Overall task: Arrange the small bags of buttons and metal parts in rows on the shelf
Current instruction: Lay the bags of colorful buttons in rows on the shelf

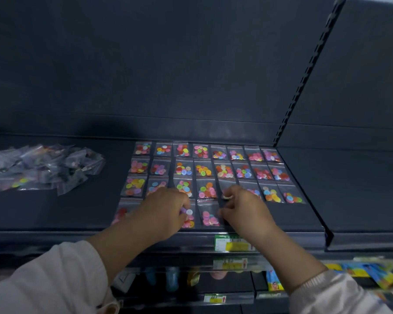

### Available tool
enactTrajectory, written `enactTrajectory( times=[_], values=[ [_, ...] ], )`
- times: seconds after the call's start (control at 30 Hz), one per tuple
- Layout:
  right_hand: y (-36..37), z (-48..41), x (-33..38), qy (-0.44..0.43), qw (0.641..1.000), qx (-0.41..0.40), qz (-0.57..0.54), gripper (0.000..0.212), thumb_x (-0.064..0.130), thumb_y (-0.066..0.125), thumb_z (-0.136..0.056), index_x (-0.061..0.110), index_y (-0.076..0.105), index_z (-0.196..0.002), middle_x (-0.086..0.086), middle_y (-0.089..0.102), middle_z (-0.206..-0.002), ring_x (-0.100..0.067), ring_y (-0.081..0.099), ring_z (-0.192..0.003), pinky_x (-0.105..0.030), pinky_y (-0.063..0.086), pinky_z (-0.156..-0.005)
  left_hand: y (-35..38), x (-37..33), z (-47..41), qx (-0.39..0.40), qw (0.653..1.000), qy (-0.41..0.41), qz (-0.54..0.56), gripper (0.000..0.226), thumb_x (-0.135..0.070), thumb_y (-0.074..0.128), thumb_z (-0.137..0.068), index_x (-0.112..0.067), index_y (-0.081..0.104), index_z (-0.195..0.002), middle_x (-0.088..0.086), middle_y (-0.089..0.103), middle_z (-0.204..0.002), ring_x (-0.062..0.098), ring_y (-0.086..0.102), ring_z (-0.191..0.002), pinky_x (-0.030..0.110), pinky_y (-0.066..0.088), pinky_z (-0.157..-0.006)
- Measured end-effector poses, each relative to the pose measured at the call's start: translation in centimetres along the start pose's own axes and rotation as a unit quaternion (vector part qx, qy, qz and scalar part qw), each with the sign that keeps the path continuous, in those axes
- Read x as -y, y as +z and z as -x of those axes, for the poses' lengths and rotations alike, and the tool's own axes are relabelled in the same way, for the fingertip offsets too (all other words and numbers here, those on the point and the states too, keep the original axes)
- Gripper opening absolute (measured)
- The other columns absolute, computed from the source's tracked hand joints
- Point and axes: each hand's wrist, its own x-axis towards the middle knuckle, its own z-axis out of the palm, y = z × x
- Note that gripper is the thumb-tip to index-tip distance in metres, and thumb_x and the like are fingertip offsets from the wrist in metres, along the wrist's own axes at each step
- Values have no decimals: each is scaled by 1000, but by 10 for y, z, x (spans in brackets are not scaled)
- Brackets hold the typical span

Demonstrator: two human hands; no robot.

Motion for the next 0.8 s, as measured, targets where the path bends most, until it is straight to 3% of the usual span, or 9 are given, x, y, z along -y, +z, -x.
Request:
enactTrajectory(
  times=[0.1,0.23,0.33,0.6,0.7,0.8],
  values=[
    [-1,4,1,-86,995,-38,45,27,21,65,-84,19,58,-111,1,60,-104,-18,58,-95,-26,46,-77,5,4,0,-3,999,14,-37,18,-26,55,-90,-17,66,-101,-1,59,-99,18,52,-98,38,44,-94],
    [4,0,1,-190,981,22,29,19,11,61,-87,18,68,-104,9,52,-100,-10,52,-96,-17,40,-82,8,6,0,-2,998,28,-58,20,-26,53,-91,-18,67,-104,-1,59,-104,17,49,-98,38,47,-86],
    [8,-3,-2,-202,977,59,36,15,12,62,-87,19,71,-97,9,57,-95,-10,53,-93,-24,46,-84,9,6,0,6,998,35,-45,24,-26,54,-92,-21,66,-112,-2,58,-110,16,48,-102,34,46,-88],
    [7,-6,-3,-195,977,81,31,14,15,61,-89,21,71,-97,11,54,-93,-6,53,-84,-13,40,-72,7,10,-3,4,999,47,-18,23,-25,55,-90,-19,67,-109,-3,59,-107,16,53,-98,35,48,-86],
    [6,-12,0,-197,980,38,20,16,14,58,-90,18,70,-101,9,57,-99,-6,54,-89,-6,37,-72,4,12,-7,-31,998,47,-11,22,-24,53,-92,-13,65,-106,-1,58,-107,16,53,-100,34,46,-87],
    [6,-25,6,-209,977,-22,42,22,9,52,-92,16,70,-103,2,61,-108,-13,55,-102,-15,42,-85,3,16,-15,-60,996,61,-35,26,-18,48,-94,-10,60,-116,2,54,-122,16,45,-112,31,40,-98]
  ],
)
